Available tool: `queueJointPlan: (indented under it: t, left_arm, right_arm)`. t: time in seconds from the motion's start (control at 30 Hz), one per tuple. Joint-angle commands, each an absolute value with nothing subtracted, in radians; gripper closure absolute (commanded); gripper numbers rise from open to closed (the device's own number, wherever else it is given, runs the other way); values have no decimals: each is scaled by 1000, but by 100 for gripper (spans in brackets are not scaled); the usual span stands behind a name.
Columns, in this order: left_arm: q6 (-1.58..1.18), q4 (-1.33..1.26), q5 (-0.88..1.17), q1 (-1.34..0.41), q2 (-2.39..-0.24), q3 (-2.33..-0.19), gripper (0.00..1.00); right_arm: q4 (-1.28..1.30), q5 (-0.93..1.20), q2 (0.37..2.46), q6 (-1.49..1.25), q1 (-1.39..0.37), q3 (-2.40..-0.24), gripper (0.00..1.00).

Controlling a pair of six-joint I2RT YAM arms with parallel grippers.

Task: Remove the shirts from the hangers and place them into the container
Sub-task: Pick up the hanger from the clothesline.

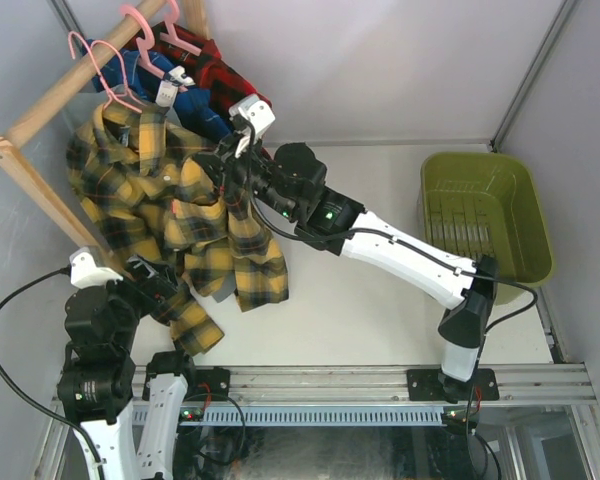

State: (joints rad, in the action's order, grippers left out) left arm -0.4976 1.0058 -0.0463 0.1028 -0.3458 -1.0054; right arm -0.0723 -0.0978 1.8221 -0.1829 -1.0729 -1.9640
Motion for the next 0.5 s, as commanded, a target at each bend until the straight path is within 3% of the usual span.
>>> queueJointPlan:
  t: [0.0,0.47]
  left_arm:
    - [-505,984,-47,100,-340,-1049,0]
    - [-511,989,-39,100,-331,-1049,0]
  right_arm:
    - [-259,-116,1672,-193,-1070,-1925,100]
    - [-320,-152,1571,-183,-1065,-1815,100]
